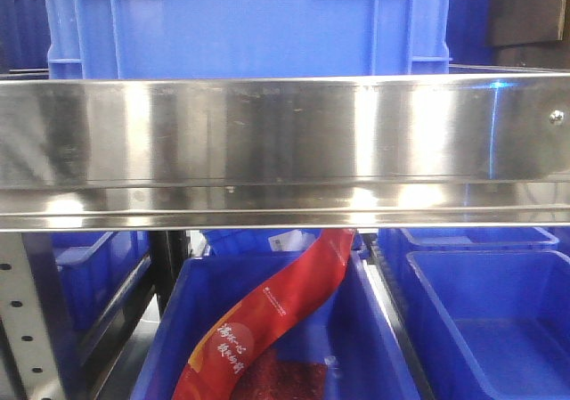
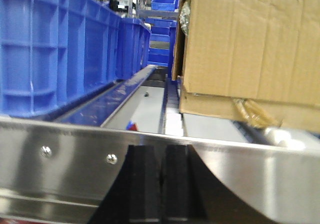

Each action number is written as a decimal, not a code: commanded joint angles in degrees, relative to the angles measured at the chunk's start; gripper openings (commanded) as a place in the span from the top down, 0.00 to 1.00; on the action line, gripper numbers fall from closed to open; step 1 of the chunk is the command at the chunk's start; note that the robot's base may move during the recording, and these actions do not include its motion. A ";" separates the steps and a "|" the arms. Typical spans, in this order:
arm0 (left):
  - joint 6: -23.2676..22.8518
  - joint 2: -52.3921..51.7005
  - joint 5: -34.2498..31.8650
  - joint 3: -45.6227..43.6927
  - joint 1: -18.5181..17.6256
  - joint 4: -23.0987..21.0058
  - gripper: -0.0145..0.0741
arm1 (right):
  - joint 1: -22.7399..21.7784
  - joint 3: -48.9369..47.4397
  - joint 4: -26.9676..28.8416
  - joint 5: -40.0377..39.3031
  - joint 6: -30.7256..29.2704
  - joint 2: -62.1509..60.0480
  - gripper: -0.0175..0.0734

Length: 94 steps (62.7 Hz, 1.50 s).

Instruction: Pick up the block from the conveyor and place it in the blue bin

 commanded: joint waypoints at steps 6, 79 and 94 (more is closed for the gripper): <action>-0.06 -0.22 -1.13 0.08 0.24 -0.44 0.96 | -0.35 -0.03 -6.06 -0.13 0.05 -0.22 0.99; -0.06 -0.22 -1.13 0.08 0.24 -0.44 0.96 | -0.45 -0.03 1.79 -4.02 4.65 -0.22 0.99; -0.06 -0.22 -1.13 0.08 0.24 -0.44 0.96 | -0.45 -0.03 -7.00 -3.33 16.67 -0.22 0.99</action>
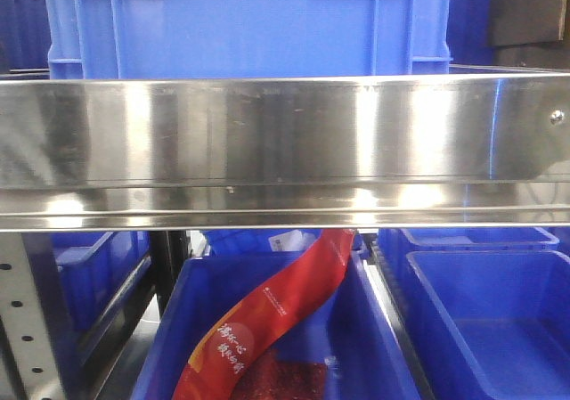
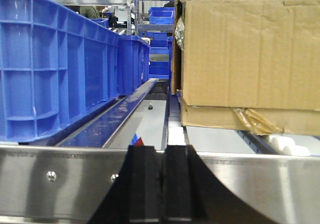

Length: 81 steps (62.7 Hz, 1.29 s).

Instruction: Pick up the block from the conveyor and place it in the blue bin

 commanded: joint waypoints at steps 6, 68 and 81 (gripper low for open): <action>-0.06 -0.22 -1.13 0.08 0.24 -0.44 0.96 | -0.18 -0.03 -4.11 -0.37 5.82 -0.22 0.99; -0.06 -0.22 -1.13 0.08 0.24 -0.44 0.96 | -0.18 -0.03 -2.12 -0.49 1.19 -0.22 0.99; -0.06 -0.22 -1.13 0.08 0.24 -0.44 0.96 | -0.18 -0.03 -2.12 -0.49 1.19 -0.22 0.99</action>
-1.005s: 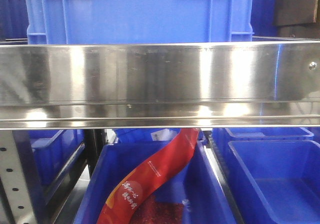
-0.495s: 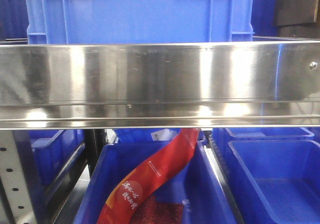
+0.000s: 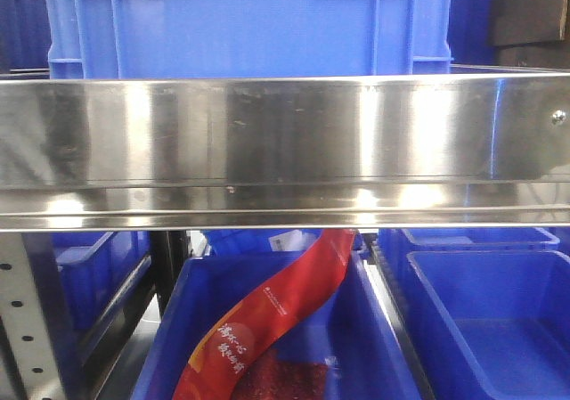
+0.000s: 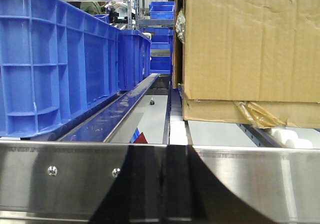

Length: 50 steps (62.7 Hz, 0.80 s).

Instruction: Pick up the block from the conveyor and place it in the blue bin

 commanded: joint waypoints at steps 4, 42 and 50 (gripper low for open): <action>-0.06 -0.22 -1.13 0.08 0.24 -0.44 0.96 | -0.18 -0.03 -0.02 -1.40 -0.36 -0.22 0.99; -1.34 -21.35 -1.24 23.68 5.83 17.85 0.96 | -0.18 -0.03 -0.02 -1.40 -0.36 -0.22 0.99; -3.61 -21.35 -6.24 31.43 10.87 11.66 0.96 | -0.18 -0.03 -0.02 -1.40 -0.36 -0.22 0.99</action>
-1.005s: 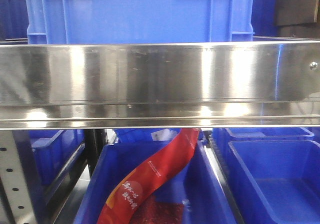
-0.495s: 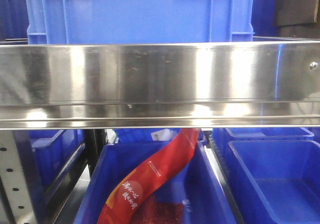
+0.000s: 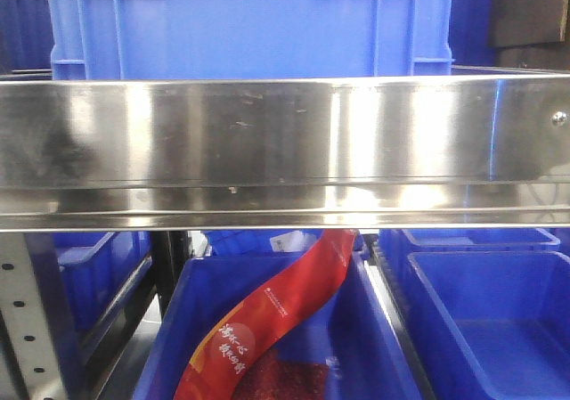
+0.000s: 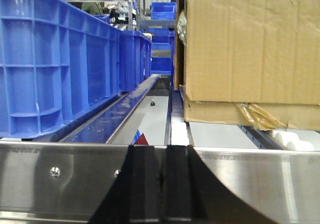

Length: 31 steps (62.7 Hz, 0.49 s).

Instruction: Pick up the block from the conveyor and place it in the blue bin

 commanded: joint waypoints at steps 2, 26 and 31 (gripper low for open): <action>-1.47 -0.40 -6.34 5.41 3.73 -4.52 0.96 | -0.18 -0.03 -0.02 -1.25 -0.13 -0.22 0.99; -1.47 -0.40 -11.13 5.66 12.03 -4.86 0.96 | -0.18 -0.03 -0.02 -1.25 -0.13 -0.22 0.99; -1.47 -0.40 -14.88 5.66 12.03 -4.86 0.96 | -0.18 -0.03 -0.02 -1.25 -0.13 -0.22 0.99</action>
